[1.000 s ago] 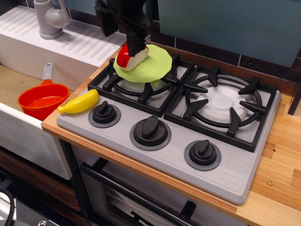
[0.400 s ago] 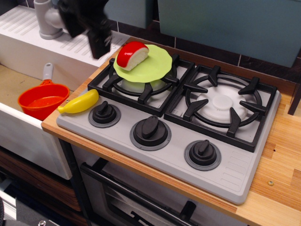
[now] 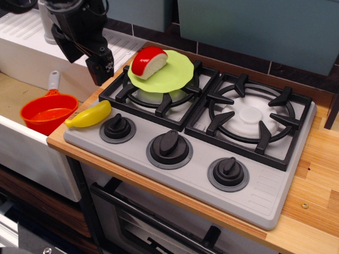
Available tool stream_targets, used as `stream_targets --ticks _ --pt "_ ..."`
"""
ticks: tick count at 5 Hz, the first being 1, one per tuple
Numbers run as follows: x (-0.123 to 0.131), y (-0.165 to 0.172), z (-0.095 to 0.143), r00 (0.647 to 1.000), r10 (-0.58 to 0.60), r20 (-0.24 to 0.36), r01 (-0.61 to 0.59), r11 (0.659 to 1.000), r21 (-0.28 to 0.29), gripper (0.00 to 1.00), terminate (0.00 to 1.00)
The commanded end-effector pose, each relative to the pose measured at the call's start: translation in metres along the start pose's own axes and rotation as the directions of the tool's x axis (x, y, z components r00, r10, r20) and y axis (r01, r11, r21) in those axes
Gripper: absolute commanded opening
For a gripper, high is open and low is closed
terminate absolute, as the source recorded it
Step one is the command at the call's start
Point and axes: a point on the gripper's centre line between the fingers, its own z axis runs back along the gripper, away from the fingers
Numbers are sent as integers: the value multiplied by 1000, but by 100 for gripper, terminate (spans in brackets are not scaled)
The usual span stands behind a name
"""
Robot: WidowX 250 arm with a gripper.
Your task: End effector transition from object to object
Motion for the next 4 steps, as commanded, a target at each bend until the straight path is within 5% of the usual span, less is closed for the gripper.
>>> stream_targets --ticks 1,4 --pt "5 3 -11 997 -8 79 7 1000 19 100 0" --pt "-5 8 -34 994 2 111 -3 1000 7 100 0"
